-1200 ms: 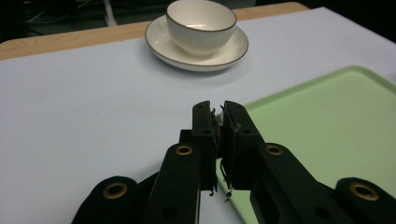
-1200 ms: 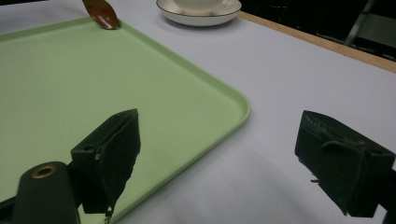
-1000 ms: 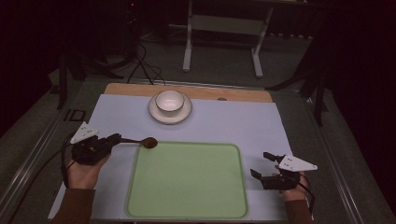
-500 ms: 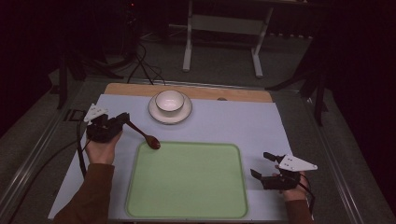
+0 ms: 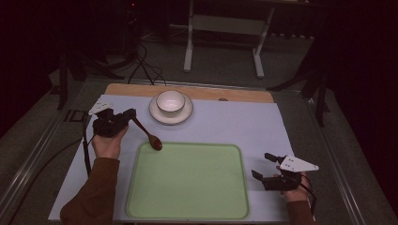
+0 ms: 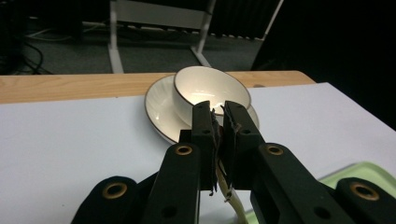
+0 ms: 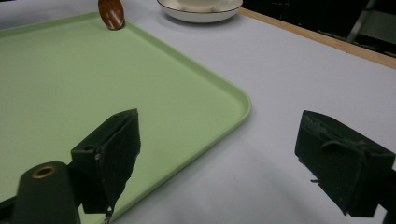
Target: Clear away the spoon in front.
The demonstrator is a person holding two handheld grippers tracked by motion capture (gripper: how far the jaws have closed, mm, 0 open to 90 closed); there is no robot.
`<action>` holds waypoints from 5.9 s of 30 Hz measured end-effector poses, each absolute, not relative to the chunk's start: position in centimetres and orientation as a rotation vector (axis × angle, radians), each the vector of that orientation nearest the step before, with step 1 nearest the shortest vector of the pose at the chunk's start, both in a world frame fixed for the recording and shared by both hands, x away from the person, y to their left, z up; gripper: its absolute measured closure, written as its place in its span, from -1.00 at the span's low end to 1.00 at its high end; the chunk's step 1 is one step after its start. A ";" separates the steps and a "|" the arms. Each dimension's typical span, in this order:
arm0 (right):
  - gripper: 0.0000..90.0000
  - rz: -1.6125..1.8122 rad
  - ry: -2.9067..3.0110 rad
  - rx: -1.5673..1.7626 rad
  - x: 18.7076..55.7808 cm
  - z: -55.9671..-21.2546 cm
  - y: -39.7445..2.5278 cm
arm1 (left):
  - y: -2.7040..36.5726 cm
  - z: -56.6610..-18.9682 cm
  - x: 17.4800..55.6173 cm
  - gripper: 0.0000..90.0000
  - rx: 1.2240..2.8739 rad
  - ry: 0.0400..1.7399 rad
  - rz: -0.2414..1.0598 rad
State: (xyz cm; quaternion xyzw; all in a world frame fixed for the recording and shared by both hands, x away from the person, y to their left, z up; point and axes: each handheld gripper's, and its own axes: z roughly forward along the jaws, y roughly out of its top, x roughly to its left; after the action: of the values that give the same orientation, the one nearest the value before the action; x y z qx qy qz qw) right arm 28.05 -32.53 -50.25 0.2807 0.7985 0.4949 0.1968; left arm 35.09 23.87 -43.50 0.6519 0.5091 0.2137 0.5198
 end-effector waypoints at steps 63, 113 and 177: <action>-0.69 1.378 2.255 0.787 28.2 -50.3 -32.4 | 23.6 -49.1 33.4 0.77 1.760 1.161 0.247; -0.69 1.374 2.270 0.786 28.2 -50.4 -32.3 | 21.8 -52.9 34.1 0.50 1.931 1.083 0.204; -0.69 1.393 2.247 0.788 28.1 -50.2 -32.6 | 21.2 -49.2 30.9 -0.35 1.863 1.067 0.653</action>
State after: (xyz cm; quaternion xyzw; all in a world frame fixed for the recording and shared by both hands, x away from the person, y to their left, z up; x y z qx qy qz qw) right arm 28.14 -32.59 -50.19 0.2805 0.7995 0.4959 0.1903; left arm 30.89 21.19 -49.20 0.7480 0.4285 0.2623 0.4336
